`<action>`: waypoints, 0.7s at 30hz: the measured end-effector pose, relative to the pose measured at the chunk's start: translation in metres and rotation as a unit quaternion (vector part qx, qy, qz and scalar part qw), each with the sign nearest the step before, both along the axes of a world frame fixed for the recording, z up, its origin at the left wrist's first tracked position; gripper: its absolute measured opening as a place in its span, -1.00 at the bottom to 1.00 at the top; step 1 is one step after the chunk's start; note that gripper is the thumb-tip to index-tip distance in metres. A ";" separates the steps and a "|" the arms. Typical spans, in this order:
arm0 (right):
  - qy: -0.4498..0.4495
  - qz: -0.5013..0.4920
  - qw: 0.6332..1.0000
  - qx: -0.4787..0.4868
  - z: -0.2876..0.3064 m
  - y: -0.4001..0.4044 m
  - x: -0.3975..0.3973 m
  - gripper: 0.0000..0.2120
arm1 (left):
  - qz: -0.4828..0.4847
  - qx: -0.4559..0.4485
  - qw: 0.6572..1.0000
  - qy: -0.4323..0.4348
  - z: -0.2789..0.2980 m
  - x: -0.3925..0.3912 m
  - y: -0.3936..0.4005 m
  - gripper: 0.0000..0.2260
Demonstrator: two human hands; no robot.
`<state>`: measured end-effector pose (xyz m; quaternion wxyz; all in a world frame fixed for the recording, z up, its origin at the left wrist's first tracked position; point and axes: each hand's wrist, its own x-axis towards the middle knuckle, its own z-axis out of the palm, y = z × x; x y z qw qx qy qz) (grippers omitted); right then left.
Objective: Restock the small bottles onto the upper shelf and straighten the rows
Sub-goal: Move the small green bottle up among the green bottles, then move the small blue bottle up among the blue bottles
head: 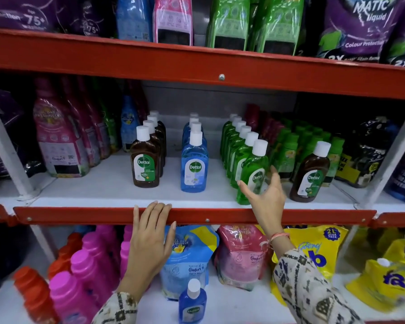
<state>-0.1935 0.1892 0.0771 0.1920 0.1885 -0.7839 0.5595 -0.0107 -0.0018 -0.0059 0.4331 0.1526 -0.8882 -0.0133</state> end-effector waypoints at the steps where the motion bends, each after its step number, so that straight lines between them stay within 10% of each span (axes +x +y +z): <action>1: 0.000 0.000 1.000 -0.007 -0.003 0.001 0.006 -0.14 | 0.001 0.000 1.000 -0.001 0.001 0.000 0.001 -0.61; 10: 0.060 -0.019 0.996 -0.066 -0.080 -0.004 0.099 -0.43 | 0.000 0.011 1.000 -0.013 0.004 0.004 0.003 -0.63; 18: -0.250 0.117 0.956 0.101 -0.211 -0.007 0.176 0.03 | -0.020 0.005 1.000 -0.009 0.001 0.005 -0.002 -0.63; 21: -0.311 0.114 0.938 0.101 -0.229 -0.020 0.185 -0.07 | -0.022 0.003 1.000 -0.011 0.000 0.004 -0.002 -0.63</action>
